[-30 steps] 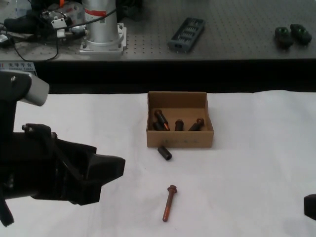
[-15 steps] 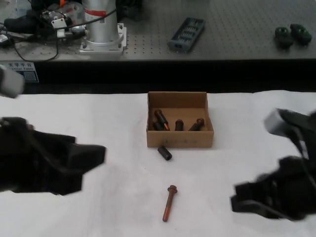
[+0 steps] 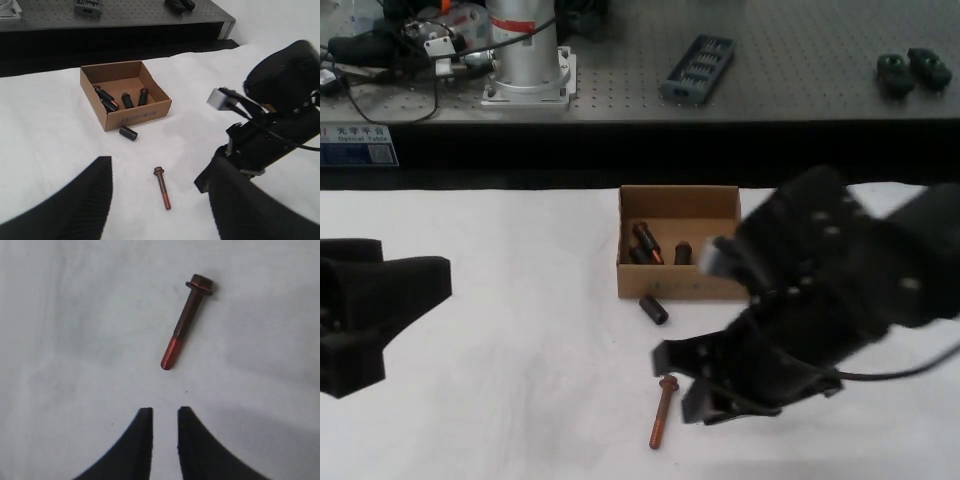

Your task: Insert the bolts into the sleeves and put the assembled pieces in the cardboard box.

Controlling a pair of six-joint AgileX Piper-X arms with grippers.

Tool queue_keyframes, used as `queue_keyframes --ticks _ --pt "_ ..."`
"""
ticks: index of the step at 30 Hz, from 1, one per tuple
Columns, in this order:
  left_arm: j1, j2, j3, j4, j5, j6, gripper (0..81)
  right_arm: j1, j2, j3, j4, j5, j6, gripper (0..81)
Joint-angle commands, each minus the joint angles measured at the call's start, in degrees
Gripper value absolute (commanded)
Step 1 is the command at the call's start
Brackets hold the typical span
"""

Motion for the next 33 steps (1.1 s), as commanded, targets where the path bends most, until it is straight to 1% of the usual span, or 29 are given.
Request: queue_keyframes --ticks 1,2,3,7,12,21,33 --pt "0.18 -1.72 -0.21 0.68 -0.35 0.50 41.9 0.33 3.48 -4.08 0.11 -0.26 3.55 36.0" --pt "0.18 -1.70 -0.21 0.95 -0.35 0.50 41.9 0.33 4.60 -5.28 0.11 -0.26 4.60 38.9" --pt "0.18 -1.70 -0.21 1.14 -0.35 0.50 41.9 0.51 5.39 -6.12 0.11 -0.14 4.83 38.7" --pt "0.18 -1.70 -0.21 1.49 -0.35 0.50 41.9 0.62 8.47 -9.47 0.11 -0.13 4.62 31.7" --pt "0.18 -1.70 -0.21 1.49 -0.35 0.50 41.9 0.62 11.51 -12.15 0.36 0.43 3.57 31.4" --pt "0.18 -1.70 -0.21 1.49 -0.35 0.50 41.9 0.52 14.76 -12.34 2.32 5.15 1.22 31.4" --pt "0.18 -1.70 -0.21 1.48 -0.35 1.82 41.9 0.32 18.15 -12.60 -1.38 5.95 0.75 31.4"
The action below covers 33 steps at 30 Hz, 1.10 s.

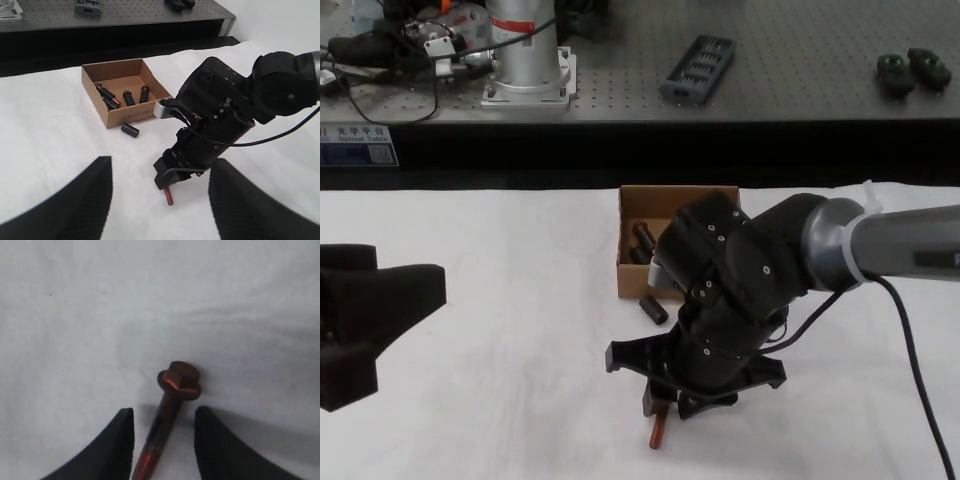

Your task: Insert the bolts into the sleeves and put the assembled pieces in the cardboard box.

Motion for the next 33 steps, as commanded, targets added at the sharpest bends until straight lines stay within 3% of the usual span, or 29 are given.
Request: queue_keyframes --ticks 1,10,13,16,24,33 --pt "0.18 -0.55 -0.21 0.07 -0.35 1.00 41.9 -0.25 1.20 -0.64 -1.31 0.25 -0.56 31.4" --pt "0.18 -0.55 -0.21 0.07 -0.35 2.75 41.9 -0.23 2.18 -0.64 0.21 0.77 -0.56 29.2" --pt "0.18 -0.55 -0.21 0.07 -0.35 2.85 41.9 -0.23 2.18 -0.64 0.34 0.76 -2.57 18.1" --pt "0.18 -0.55 -0.21 0.07 -0.35 2.85 41.9 -0.23 2.18 -0.64 0.45 0.66 -4.57 0.2" --pt "0.18 -0.55 -0.21 0.87 -0.35 2.94 41.9 -0.23 -1.24 -0.64 4.35 0.37 -10.30 1.6" --pt "0.18 5.34 -0.21 2.87 -0.35 9.36 41.9 -0.23 -20.54 4.43 7.71 1.94 -14.59 1.6"
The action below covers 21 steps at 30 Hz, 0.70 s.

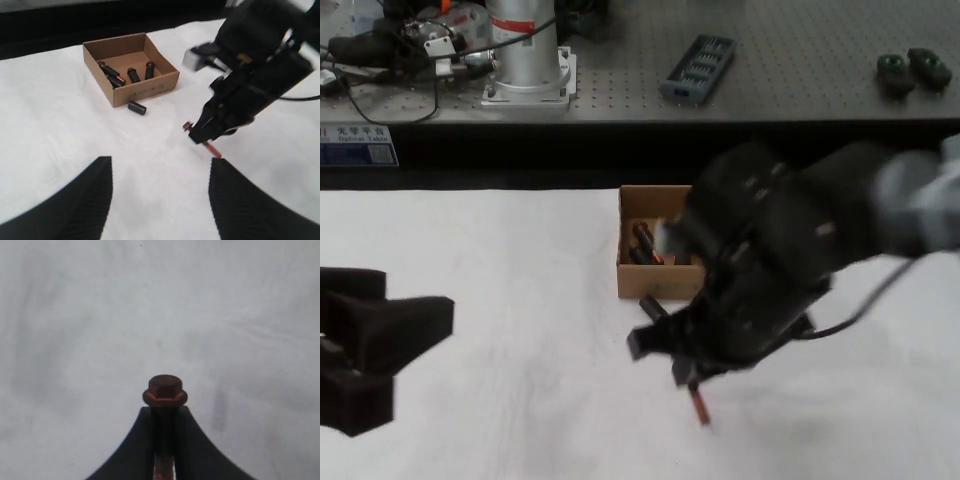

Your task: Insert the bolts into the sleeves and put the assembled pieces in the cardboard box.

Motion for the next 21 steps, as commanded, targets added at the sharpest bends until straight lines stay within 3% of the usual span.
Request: queue_keyframes --ticks 1,13,16,19,21 --pt "0.18 2.14 -0.21 -0.97 -0.35 5.29 41.9 -0.08 -5.83 1.98 0.70 -0.39 -0.81 1.6" --pt "0.18 26.30 -1.58 -19.77 -0.35 29.40 41.9 -0.08 -42.46 15.49 5.34 -0.39 -0.81 1.6" --pt "0.18 34.15 -5.64 -20.80 -0.35 26.57 36.0 -0.08 -48.30 16.96 9.89 -0.39 -0.81 1.6" --pt "-0.08 41.72 -12.00 -19.85 -0.35 17.58 26.8 -0.08 -52.79 18.32 14.65 -0.39 -0.81 1.6" --pt "-0.85 46.54 -16.73 -18.64 -0.35 9.12 25.8 -0.08 -54.46 19.28 17.01 -0.32 -0.81 1.6"
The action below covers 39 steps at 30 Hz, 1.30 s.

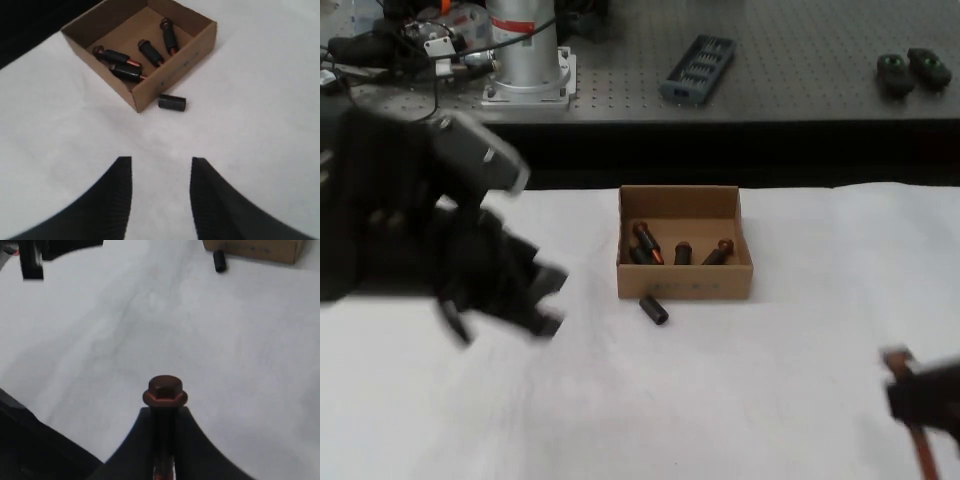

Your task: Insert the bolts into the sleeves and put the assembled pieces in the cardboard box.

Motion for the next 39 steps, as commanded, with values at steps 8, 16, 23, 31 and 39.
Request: queue_keyframes --ticks 8,16,23,31,39 --pt "-10.07 15.38 -18.73 8.99 -9.08 -43.80 37.5 -0.08 -4.17 1.15 5.51 -0.31 -0.44 1.6" --pt "-17.48 18.52 -21.70 15.43 -23.49 -59.46 32.3 -0.08 -4.16 0.71 5.58 -0.85 -0.44 1.6" --pt "-16.47 21.71 -22.18 17.87 -21.22 -62.63 29.3 -0.08 -4.30 -0.79 5.90 -0.85 -0.44 1.6" --pt "-16.35 30.03 -28.66 17.87 -18.76 -63.93 29.3 -0.08 -4.30 -1.20 6.32 -1.30 -0.44 1.6" --pt "-14.91 35.17 -34.02 20.87 -18.66 -64.20 29.3 -0.08 -4.30 -1.20 6.29 -3.42 -0.44 1.6"
